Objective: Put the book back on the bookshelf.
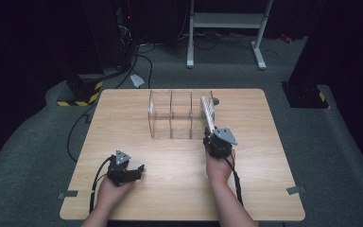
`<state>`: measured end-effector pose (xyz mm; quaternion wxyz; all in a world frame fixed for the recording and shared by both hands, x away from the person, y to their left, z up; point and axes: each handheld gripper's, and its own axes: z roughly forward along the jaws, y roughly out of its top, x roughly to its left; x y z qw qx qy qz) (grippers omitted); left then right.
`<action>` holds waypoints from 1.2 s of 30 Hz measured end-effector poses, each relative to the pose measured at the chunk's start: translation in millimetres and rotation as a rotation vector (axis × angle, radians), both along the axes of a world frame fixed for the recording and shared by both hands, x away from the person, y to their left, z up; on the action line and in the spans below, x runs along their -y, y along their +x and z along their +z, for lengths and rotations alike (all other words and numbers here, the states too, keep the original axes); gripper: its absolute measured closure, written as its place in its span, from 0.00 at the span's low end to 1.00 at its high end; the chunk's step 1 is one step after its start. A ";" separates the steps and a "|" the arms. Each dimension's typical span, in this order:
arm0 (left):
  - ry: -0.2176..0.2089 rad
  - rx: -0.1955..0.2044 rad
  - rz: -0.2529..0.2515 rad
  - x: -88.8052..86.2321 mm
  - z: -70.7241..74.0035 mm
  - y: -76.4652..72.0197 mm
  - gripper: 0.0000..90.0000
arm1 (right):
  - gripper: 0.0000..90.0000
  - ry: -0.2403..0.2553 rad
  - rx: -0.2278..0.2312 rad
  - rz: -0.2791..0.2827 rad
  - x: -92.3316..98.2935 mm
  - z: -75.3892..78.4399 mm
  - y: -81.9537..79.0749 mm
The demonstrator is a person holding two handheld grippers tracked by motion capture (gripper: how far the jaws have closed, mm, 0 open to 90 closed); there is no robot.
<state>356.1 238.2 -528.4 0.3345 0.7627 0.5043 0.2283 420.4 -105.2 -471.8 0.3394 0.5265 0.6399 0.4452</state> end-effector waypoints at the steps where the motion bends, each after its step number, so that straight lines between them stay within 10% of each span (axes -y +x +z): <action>1: 0.000 0.000 0.000 0.0 0.0 0.0 0.23 | 0.69 -0.001 0.005 0.010 1.4 -0.5 -3.1; 36: 0.002 0.001 0.000 -0.1 0.0 0.0 0.23 | 0.77 0.098 -0.029 0.051 12.2 -5.6 -24.7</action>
